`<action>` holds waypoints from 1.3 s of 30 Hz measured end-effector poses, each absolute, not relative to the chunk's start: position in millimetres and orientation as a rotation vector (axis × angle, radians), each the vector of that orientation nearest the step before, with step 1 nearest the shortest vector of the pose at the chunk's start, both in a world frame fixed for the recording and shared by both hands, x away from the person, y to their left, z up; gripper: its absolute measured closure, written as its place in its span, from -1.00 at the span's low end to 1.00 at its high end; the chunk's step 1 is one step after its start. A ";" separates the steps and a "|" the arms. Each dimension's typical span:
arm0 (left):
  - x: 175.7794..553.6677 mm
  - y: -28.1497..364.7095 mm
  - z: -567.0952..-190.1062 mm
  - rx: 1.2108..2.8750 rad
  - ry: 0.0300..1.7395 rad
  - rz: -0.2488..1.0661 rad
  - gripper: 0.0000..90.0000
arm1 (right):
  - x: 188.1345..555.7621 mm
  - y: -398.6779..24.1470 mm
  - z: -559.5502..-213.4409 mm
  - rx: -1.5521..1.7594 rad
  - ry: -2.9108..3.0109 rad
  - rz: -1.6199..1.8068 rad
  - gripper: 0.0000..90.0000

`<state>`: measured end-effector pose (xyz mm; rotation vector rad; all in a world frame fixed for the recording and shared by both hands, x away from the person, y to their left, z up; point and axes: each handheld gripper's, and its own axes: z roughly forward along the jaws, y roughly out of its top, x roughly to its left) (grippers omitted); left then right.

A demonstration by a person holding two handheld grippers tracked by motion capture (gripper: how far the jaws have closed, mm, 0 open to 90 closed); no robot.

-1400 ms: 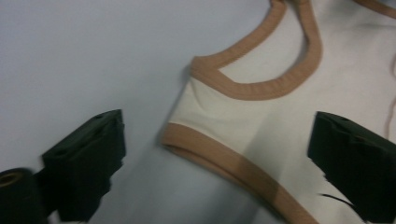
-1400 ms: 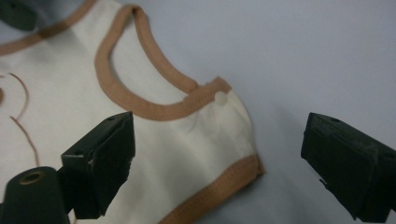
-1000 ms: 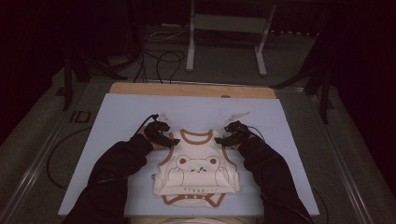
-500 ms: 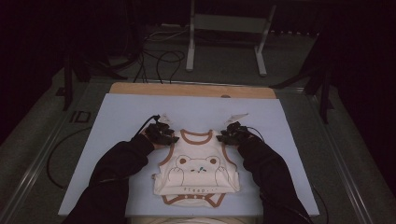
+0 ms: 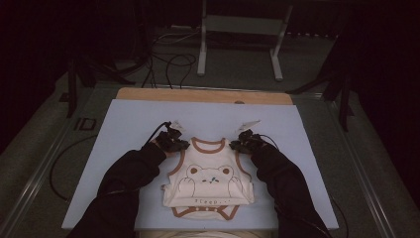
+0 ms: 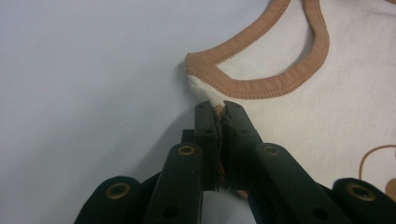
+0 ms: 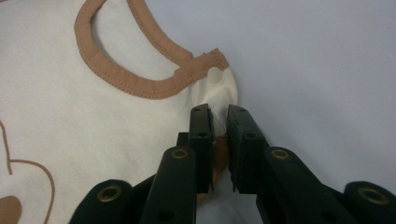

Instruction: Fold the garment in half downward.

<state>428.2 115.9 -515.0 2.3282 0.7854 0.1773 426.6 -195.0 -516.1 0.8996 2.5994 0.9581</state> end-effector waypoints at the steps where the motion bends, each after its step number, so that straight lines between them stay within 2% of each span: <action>1: 428.1 116.3 -514.7 2.329 0.782 0.176 0.91 | 426.6 -194.5 -515.8 0.902 2.601 0.954 0.81; 14: 426.1 119.0 -495.4 2.286 0.733 0.227 0.92 | 427.4 -198.5 -503.7 0.907 2.576 0.986 0.82; 39: 427.7 122.8 -446.8 2.211 0.662 0.300 0.92 | 432.4 -197.7 -450.8 0.839 2.495 1.052 0.82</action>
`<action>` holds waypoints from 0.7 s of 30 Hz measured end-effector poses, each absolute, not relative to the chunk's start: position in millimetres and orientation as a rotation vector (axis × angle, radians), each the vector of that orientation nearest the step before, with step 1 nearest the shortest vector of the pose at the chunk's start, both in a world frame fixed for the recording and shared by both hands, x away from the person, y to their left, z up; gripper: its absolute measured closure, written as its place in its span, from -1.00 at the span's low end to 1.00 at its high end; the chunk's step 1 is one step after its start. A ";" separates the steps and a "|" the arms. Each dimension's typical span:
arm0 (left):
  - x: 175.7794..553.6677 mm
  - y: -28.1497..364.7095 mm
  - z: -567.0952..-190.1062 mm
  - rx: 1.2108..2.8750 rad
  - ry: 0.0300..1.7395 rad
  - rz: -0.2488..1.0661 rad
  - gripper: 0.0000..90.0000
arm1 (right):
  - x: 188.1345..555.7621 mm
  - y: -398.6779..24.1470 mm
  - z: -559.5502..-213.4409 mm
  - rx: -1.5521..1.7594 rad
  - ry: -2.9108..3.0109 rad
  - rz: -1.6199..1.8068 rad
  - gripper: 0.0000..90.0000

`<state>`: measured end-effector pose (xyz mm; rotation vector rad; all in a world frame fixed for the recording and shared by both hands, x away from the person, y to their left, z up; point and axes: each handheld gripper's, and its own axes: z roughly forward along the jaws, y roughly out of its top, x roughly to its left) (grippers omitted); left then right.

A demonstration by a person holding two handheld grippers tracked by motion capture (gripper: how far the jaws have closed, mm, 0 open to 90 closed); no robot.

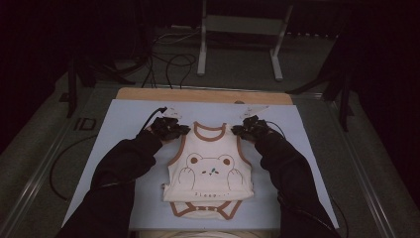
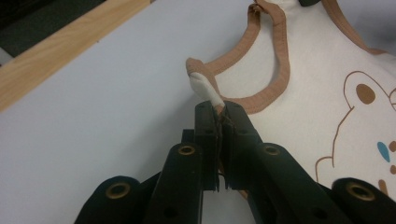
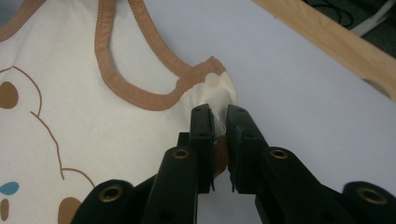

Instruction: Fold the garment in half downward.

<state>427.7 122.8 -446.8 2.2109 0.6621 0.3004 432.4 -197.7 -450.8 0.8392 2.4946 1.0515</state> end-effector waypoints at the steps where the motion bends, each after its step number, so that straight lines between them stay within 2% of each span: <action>1: 428.3 123.1 -444.7 2.208 0.661 0.304 0.92 | 432.9 -197.6 -449.0 0.840 2.491 1.056 0.82; 12: 432.9 121.2 -423.6 2.191 0.644 0.333 0.92 | 439.1 -196.0 -429.7 0.837 2.449 1.069 0.83; 21: 437.9 120.1 -390.2 2.145 0.622 0.406 0.92 | 444.5 -194.4 -396.2 0.814 2.376 1.117 0.83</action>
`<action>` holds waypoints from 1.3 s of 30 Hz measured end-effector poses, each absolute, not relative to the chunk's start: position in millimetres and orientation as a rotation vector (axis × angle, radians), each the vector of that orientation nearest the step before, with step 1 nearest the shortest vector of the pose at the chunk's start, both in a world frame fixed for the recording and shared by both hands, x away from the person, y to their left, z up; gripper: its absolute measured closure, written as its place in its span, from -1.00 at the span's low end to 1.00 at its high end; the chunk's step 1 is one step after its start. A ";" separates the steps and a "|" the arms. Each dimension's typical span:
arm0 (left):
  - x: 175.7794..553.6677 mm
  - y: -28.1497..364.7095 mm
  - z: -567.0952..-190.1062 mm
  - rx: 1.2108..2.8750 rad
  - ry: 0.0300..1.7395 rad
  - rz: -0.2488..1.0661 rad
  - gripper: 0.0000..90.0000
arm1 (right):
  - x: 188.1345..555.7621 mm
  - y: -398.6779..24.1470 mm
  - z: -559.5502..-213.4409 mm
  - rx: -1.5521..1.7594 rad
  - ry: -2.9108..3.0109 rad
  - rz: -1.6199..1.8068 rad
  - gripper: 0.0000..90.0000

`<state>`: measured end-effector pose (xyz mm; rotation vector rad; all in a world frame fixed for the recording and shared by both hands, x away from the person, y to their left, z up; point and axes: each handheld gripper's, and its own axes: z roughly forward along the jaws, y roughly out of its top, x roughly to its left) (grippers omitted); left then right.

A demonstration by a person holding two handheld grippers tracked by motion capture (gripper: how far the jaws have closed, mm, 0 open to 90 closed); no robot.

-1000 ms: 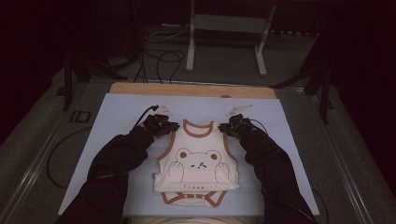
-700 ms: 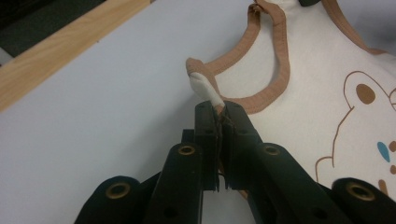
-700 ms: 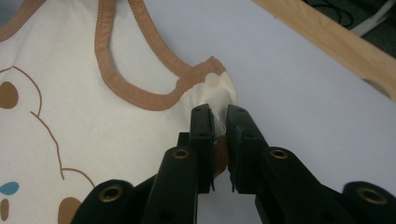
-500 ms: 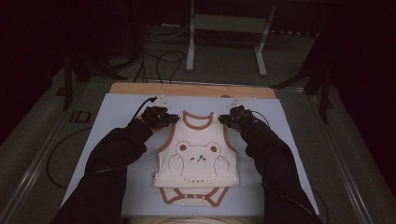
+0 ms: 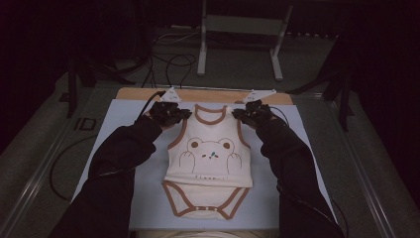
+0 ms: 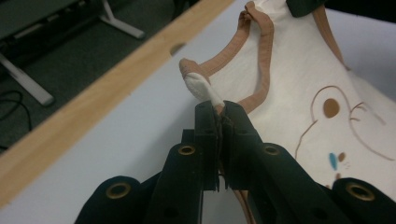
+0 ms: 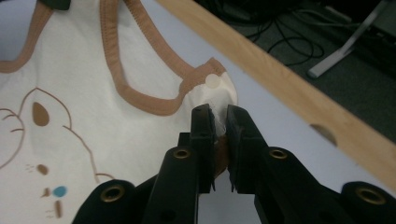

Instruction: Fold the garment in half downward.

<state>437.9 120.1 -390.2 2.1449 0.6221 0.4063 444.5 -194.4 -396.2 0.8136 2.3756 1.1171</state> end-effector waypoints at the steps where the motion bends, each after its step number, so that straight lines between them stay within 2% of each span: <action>1: 438.3 120.4 -387.1 2.139 0.623 0.416 0.92 | 445.4 -194.3 -392.8 0.809 2.369 1.118 0.83; 12: 435.0 124.7 -374.9 2.084 0.627 0.460 0.92 | 445.3 -191.7 -370.5 0.768 2.323 1.157 0.83; 39: 377.5 132.4 -398.0 2.075 0.529 0.394 0.92 | 383.2 -205.6 -393.0 0.722 2.347 1.244 0.83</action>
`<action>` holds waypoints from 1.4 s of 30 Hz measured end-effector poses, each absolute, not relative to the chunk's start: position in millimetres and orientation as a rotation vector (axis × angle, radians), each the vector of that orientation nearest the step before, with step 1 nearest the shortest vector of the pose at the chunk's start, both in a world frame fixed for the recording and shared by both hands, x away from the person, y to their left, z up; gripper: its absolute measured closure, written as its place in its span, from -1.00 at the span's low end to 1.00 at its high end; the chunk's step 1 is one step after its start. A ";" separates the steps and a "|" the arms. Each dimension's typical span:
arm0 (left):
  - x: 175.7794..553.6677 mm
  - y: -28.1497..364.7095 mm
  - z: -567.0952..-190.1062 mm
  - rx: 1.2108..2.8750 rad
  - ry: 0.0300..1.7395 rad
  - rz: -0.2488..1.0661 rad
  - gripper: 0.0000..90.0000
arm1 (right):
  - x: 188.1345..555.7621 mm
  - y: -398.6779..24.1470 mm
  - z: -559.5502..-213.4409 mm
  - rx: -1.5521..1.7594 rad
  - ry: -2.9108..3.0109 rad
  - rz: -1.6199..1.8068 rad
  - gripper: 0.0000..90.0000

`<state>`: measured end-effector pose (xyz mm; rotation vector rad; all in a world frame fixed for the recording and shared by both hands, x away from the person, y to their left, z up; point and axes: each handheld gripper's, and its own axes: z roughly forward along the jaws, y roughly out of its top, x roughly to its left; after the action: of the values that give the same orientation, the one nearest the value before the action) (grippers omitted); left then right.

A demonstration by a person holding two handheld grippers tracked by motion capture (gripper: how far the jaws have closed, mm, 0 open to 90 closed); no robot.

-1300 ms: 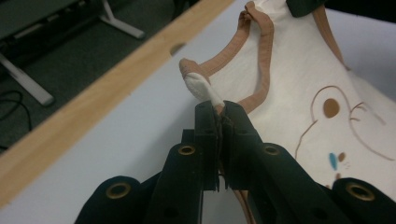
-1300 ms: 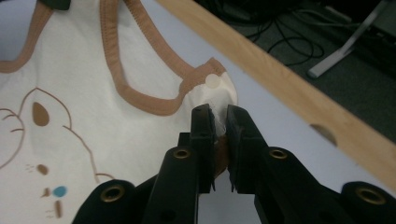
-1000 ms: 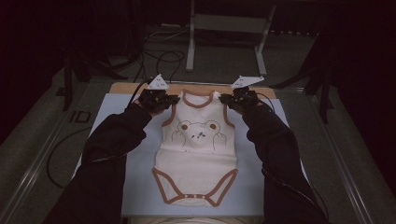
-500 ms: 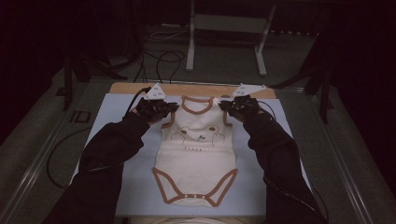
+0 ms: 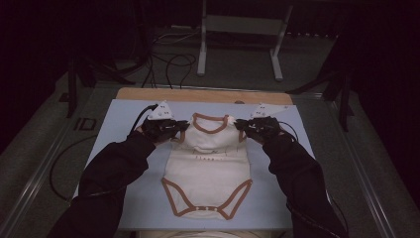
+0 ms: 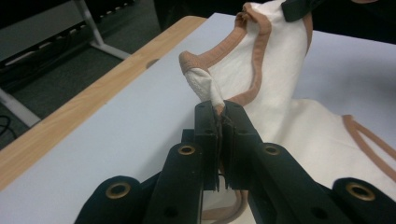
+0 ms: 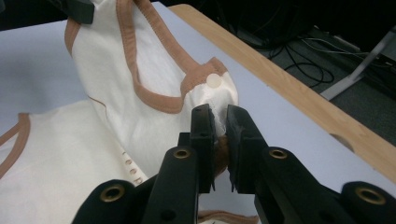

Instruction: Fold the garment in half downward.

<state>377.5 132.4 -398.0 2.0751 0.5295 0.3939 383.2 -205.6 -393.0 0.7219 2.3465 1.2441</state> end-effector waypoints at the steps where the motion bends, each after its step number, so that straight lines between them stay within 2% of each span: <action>1: 374.5 132.5 -399.3 2.073 0.532 0.391 0.92 | 381.0 -205.9 -393.8 0.715 2.350 1.240 0.83; 24: 331.6 140.0 -415.8 2.097 0.465 0.366 0.92 | 330.8 -212.0 -412.0 0.676 2.397 1.312 0.83; 42: 284.9 145.6 -454.1 2.152 0.425 0.264 0.91 | 290.1 -209.2 -439.0 0.663 2.468 1.366 0.83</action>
<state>284.9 145.6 -454.1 2.1517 0.4253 0.2637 290.1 -209.2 -439.0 0.6630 2.4682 1.3663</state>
